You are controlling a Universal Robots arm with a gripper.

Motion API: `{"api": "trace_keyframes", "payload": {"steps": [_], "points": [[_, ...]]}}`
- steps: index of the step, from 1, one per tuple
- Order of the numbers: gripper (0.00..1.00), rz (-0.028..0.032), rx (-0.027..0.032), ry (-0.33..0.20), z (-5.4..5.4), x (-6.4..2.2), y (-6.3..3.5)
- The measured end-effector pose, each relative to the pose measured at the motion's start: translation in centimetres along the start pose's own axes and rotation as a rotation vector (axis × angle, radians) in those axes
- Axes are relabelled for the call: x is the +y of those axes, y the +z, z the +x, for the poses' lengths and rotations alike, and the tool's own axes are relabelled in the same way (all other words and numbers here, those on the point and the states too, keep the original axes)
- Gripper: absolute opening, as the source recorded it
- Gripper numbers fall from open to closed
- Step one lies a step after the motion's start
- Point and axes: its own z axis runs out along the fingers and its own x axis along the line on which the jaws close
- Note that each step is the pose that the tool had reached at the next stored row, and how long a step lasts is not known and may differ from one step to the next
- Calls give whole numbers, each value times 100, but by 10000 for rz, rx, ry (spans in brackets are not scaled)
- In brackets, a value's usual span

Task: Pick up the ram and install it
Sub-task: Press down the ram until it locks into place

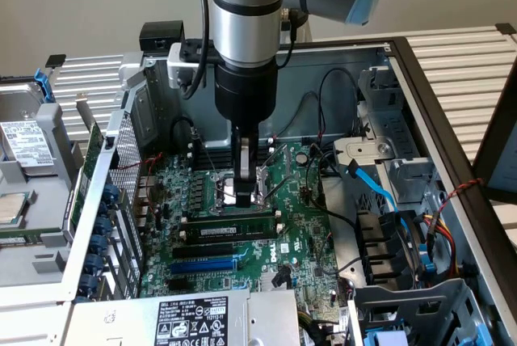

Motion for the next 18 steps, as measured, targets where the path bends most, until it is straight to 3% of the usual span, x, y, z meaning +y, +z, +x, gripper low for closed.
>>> {"api": "trace_keyframes", "payload": {"steps": [18], "points": [[11, 39, -3, 4, 3, 103, 36]]}}
